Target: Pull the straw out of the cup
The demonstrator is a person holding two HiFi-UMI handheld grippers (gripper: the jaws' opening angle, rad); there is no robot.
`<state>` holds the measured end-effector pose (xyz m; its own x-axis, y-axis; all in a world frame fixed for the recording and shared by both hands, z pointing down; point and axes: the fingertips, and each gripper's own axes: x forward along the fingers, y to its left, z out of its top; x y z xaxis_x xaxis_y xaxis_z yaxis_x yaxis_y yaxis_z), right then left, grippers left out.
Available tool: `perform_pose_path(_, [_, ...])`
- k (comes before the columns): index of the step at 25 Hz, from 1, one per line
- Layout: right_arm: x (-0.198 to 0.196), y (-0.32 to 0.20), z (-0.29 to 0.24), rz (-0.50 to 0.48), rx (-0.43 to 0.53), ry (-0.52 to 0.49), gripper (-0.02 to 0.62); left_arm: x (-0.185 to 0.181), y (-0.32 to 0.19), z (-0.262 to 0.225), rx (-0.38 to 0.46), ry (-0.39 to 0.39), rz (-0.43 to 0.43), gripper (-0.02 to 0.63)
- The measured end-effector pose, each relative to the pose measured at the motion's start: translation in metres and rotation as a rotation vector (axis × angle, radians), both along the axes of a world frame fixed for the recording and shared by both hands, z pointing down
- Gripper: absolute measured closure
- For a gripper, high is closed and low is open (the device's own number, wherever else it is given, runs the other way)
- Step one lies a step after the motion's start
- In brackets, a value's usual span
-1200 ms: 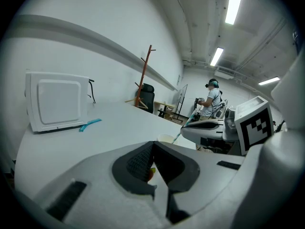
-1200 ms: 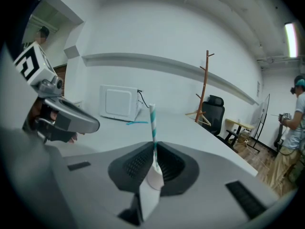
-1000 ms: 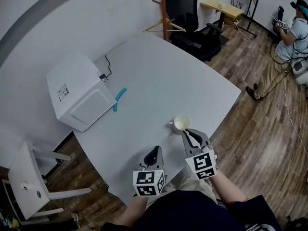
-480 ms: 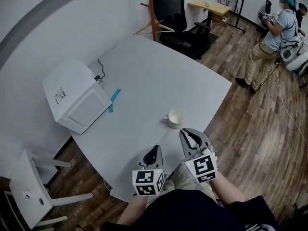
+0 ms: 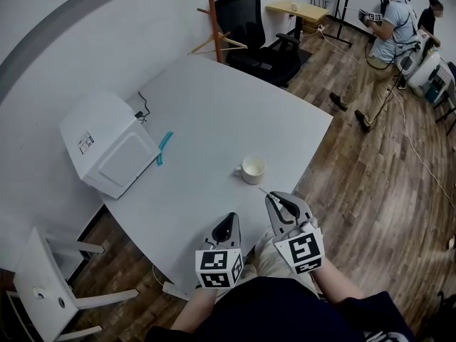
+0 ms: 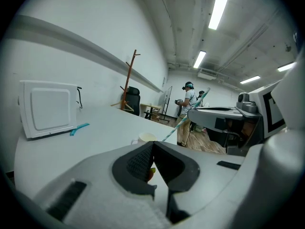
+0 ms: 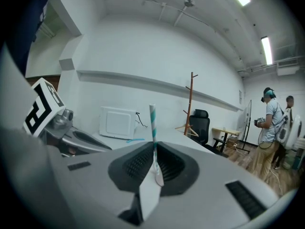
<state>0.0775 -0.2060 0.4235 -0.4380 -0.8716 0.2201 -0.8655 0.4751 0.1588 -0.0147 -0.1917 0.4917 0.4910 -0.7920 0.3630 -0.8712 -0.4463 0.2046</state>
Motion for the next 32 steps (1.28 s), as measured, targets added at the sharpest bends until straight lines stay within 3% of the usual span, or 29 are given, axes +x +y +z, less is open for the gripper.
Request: perform_pose_path(32, [-0.003,0.021,-0.003,-0.005,0.004,-0.015,0.554,0.001,0.013,-0.005,0.015,0.003,0.026,0.591])
